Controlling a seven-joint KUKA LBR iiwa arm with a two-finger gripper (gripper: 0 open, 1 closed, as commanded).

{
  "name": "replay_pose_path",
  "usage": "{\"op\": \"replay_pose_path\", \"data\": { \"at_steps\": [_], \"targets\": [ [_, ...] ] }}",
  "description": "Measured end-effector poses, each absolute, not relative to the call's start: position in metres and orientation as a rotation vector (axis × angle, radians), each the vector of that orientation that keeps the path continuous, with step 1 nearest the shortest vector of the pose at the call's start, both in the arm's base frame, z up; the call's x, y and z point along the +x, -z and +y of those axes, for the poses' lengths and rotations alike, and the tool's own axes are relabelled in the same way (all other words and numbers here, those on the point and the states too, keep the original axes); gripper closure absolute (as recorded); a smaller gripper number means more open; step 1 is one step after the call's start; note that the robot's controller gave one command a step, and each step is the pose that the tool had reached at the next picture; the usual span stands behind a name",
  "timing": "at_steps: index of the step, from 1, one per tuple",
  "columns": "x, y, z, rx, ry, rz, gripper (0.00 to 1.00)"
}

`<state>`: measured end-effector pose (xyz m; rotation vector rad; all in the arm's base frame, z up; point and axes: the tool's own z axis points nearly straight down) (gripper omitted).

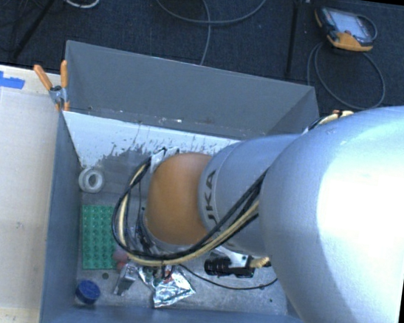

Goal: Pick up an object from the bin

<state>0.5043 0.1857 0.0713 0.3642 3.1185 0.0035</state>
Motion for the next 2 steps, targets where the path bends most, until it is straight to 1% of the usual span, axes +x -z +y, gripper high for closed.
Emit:
{"op": "replay_pose_path", "data": {
  "at_steps": [1,2],
  "targets": [
    [0.5073,-0.074,0.1858,0.365,-0.008,3.108,1.0],
    [0.5043,-0.0713,0.1856,0.366,-0.003,3.118,0.0]
  ]
}}
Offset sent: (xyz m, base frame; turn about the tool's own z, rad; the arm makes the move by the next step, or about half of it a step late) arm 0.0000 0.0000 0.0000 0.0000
